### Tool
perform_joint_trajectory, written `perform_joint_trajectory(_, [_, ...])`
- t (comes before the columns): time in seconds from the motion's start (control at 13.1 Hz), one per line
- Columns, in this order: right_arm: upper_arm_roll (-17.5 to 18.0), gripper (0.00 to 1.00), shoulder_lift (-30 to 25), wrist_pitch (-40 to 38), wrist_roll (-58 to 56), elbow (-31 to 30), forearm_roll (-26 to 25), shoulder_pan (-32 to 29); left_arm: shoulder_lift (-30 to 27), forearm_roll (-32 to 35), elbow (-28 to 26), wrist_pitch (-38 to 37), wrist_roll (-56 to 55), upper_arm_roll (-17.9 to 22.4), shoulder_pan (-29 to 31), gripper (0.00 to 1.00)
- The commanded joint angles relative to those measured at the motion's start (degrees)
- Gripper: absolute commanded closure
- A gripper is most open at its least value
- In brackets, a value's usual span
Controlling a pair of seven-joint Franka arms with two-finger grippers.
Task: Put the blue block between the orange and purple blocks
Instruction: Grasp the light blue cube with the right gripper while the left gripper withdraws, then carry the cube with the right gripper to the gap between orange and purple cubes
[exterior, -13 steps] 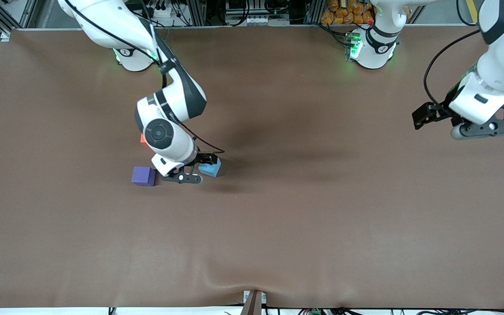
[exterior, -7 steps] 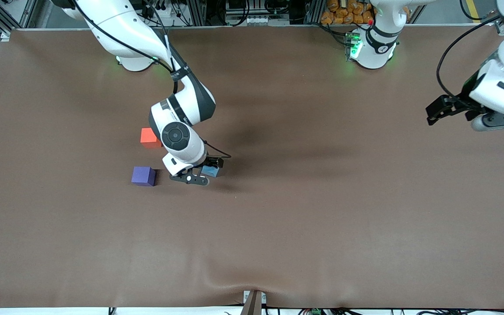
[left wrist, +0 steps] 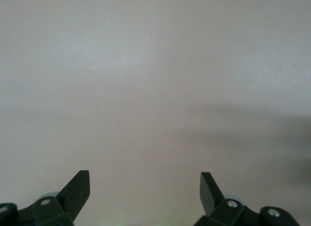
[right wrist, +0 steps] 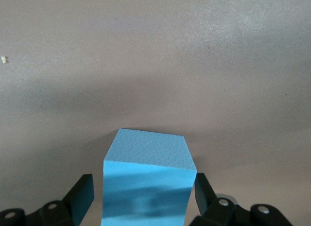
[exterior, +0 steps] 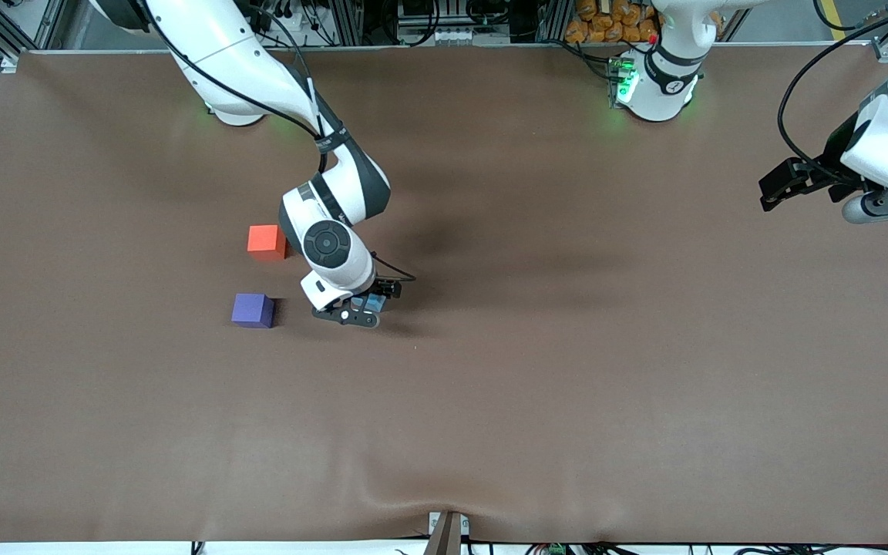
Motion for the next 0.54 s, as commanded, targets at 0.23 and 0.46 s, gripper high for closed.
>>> perform_joint_trajectory(0.23, [-0.6,0.65,-3.4,-13.2,0.3,5.6,-0.7,-2.8,-0.8,-0.7,1.1,-1.9,1.1,-0.4,0.8,0.00])
perform_joint_trajectory(0.46, [-0.7,0.66,-8.0,-20.5,-9.5,6.6,-0.4,-8.1,-0.4,-0.7,1.3,-1.9,1.0,-0.4,0.8,0.00])
